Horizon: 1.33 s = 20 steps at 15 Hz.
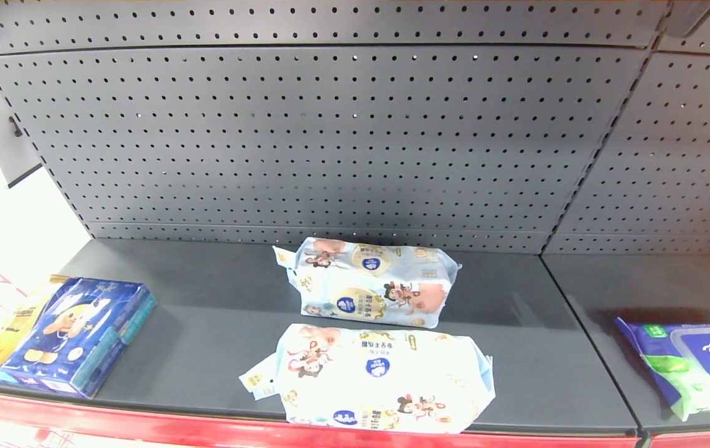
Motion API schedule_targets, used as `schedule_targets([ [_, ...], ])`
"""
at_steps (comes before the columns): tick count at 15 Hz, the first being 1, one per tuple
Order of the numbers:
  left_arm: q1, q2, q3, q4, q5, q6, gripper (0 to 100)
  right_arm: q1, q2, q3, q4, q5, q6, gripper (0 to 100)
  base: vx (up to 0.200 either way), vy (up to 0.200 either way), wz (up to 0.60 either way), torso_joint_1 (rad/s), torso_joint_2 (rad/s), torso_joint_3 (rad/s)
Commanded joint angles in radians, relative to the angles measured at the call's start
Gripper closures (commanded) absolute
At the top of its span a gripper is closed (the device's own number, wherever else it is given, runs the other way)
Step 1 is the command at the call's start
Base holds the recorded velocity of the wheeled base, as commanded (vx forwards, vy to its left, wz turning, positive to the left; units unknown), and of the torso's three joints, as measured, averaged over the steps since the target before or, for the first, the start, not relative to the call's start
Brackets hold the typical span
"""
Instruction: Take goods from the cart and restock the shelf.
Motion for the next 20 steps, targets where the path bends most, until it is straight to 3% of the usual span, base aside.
schedule_targets([
  [1, 0.0, -0.008, 0.099, -0.161, -0.091, -0.009, 0, 0.01, -0.047, 0.002, 0.0, -0.049, 0.025, 0, 0.0, 0.0, 0.0, 0.0, 0.0, 0.0],
  [2, 0.0, -0.008, 0.186, -0.297, -0.085, -0.002, 0, 0.01, -0.047, 0.005, -0.003, -0.138, 0.088, 0, 0.0, 0.0, 0.0, 0.0, 0.0, 0.0],
  [3, 0.0, -0.01, 0.191, -0.296, -0.045, -0.021, 0, 0.011, -0.047, 0.003, -0.003, -0.246, 0.145, 0, 0.0, 0.0, 0.0, 0.0, 0.0, 0.0],
  [4, 0.0, -0.01, 0.191, -0.293, -0.042, -0.024, 0, 0.011, -0.047, 0.005, -0.003, -0.249, 0.145, 0, 0.0, 0.0, 0.0, 0.0, 0.0, 0.0],
  [5, 0.0, -0.01, 0.188, -0.293, -0.025, -0.056, 0, 0.011, -0.047, 0.003, -0.003, -0.261, 0.133, 0, 0.0, 0.0, 0.0, 0.0, 0.0, 0.0],
  [6, 0.0, -0.01, 0.188, -0.293, -0.025, -0.056, 0, 0.011, -0.047, 0.005, -0.005, -0.22, 0.101, 0, 0.0, 0.0, 0.0, 0.0, 0.0, 0.0],
  [7, 0.0, -0.01, 0.189, -0.294, -0.026, -0.055, 0, 0.011, -0.047, 0.006, -0.005, -0.099, 0.09, 0, 0.0, 0.0, 0.0, 0.0, 0.0, 0.0],
  [8, 0.0, -0.01, 0.189, -0.294, -0.028, -0.048, 0, 0.011, -0.047, 0.017, -0.005, -0.042, 0.081, 0, 0.0, 0.0, 0.0, 0.0, 0.0, 0.0],
  [9, 0.0, -0.01, 0.189, -0.296, -0.062, 0.002, 0, 0.011, -0.047, 0.035, -0.014, -0.022, 0.087, 0, 0.0, 0.0, 0.0, 0.0, 0.0, 0.0],
  [10, 0.0, -0.01, 0.189, -0.296, -0.069, 0.007, 0, 0.011, -0.047, 0.035, -0.014, -0.025, 0.096, 0, 0.0, 0.0, 0.0, 0.0, 0.0, 0.0],
  [12, 0.002, -0.008, 0.189, -0.294, -0.045, -0.03, 0, 0.011, -0.047, 0.034, -0.012, -0.04, 0.094, 0, 0.0, 0.0, 0.0, 0.0, 0.0, 0.0],
  [20, 0.002, -0.01, 0.189, -0.296, -0.042, -0.03, 0, 0.011, -0.047, 0.034, -0.012, -0.043, 0.098, 0, 0.0, 0.0, 0.0, 0.0, 0.0, 0.0],
])
